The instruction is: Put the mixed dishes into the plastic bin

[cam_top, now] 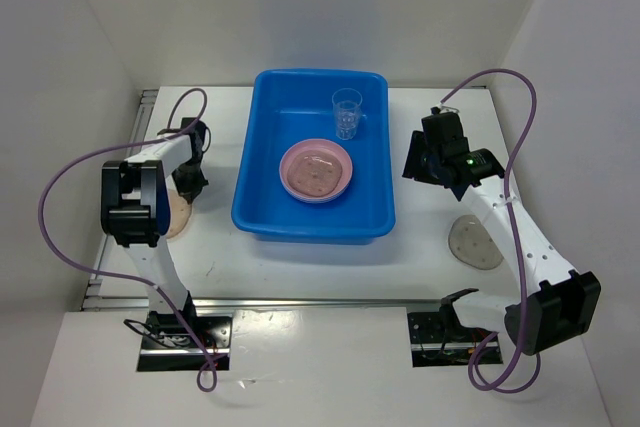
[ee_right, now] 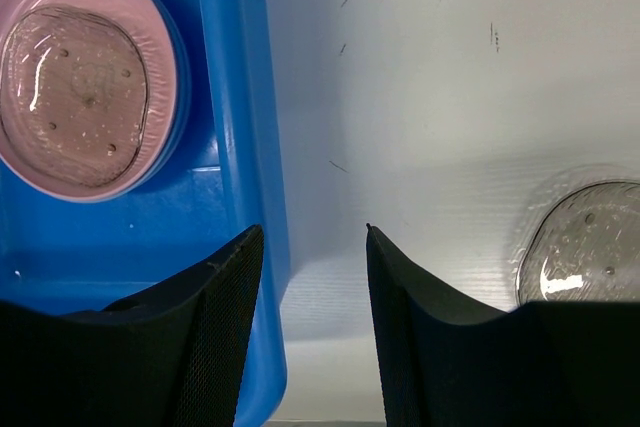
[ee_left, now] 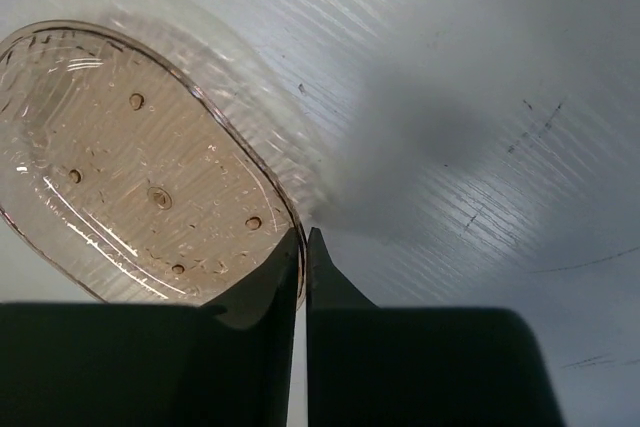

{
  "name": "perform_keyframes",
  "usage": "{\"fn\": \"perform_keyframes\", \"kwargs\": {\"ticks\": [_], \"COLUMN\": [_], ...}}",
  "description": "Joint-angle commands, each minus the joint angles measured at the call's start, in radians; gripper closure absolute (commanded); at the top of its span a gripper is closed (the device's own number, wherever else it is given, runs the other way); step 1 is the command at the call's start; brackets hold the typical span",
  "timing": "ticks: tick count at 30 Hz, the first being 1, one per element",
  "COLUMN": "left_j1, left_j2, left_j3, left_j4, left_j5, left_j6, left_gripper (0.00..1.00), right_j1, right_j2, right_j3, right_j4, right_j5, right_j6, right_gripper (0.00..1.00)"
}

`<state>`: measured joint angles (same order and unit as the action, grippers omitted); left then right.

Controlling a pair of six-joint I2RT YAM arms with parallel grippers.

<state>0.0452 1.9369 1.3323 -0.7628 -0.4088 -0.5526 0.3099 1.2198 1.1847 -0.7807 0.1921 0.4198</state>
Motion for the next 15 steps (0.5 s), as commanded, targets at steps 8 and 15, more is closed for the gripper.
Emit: {"fn": "perform_keyframes", "kwargs": {"ticks": [8,15], "left_j1": [0.005,-0.013], "left_j2": [-0.056,-0.127], "left_j3": [0.057,0.323], "left_j4": [-0.003,-0.095], "left_j5": [0.008,-0.062], "left_j6": [0.016,0.072], "left_gripper": [1.0,1.0], "right_j1": [0.009,0.009], "right_j2": [-0.017,-0.017], "right_j3": [0.01,0.01], "right_j4": [0.026,0.026], "right_j5": [0.026,0.026], "right_j6": [-0.021,-0.021], "right_gripper": [0.48,0.48]}}
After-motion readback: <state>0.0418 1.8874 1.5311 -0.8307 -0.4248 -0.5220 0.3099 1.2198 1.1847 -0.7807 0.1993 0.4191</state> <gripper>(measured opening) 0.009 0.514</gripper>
